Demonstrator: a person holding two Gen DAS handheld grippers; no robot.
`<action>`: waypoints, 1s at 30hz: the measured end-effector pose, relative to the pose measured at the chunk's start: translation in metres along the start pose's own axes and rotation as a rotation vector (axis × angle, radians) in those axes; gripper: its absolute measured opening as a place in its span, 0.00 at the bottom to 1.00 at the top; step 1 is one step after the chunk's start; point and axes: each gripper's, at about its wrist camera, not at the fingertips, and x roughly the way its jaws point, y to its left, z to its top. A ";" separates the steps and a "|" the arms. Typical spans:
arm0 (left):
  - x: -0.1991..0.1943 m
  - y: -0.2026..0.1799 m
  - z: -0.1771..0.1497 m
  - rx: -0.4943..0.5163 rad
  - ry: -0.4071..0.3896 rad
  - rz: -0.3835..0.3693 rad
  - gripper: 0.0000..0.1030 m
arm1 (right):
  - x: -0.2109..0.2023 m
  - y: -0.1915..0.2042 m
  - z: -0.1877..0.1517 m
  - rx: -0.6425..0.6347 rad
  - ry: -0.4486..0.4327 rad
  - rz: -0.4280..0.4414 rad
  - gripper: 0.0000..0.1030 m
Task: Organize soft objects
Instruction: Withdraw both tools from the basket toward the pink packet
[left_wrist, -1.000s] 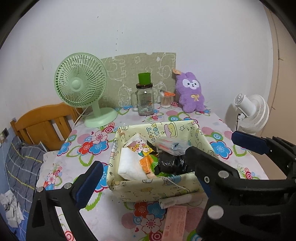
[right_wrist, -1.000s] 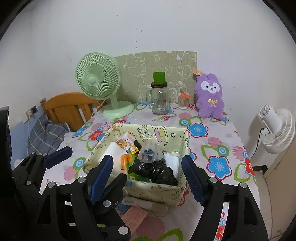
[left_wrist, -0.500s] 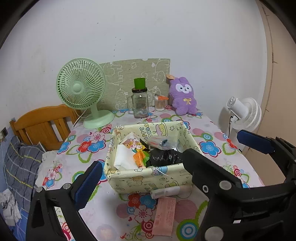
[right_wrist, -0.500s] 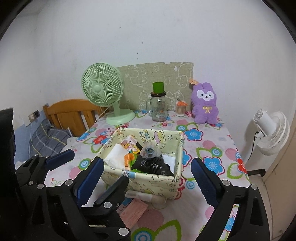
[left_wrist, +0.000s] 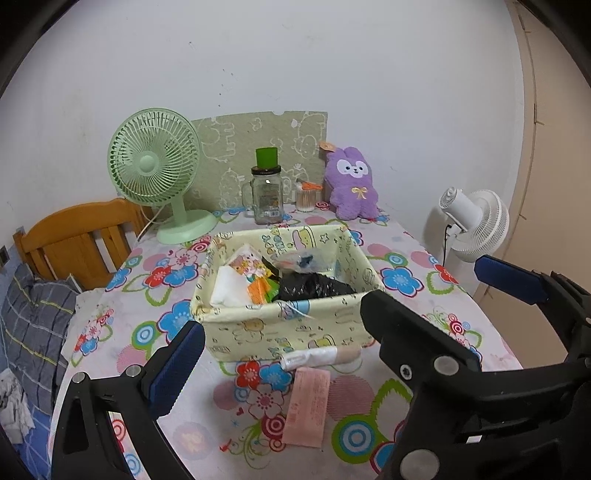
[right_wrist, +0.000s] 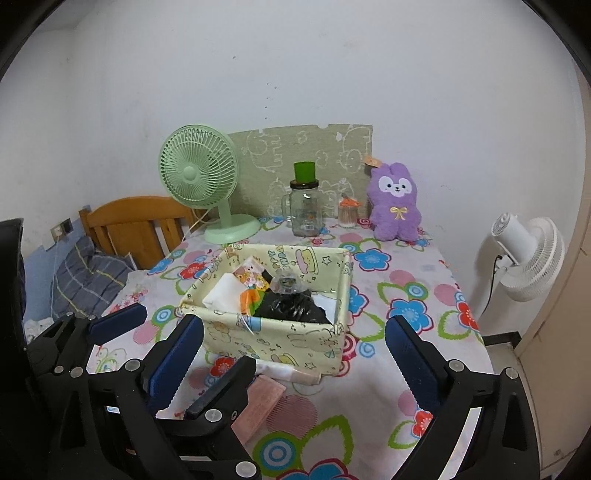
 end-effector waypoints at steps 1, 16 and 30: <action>0.000 0.000 -0.001 0.000 -0.001 -0.004 1.00 | -0.001 0.000 -0.002 -0.003 -0.002 -0.004 0.97; 0.007 -0.010 -0.035 0.006 0.009 -0.011 1.00 | 0.000 -0.005 -0.035 -0.017 0.009 -0.012 0.97; 0.027 -0.017 -0.061 0.020 0.063 0.001 1.00 | 0.016 -0.012 -0.066 -0.006 0.049 -0.005 0.94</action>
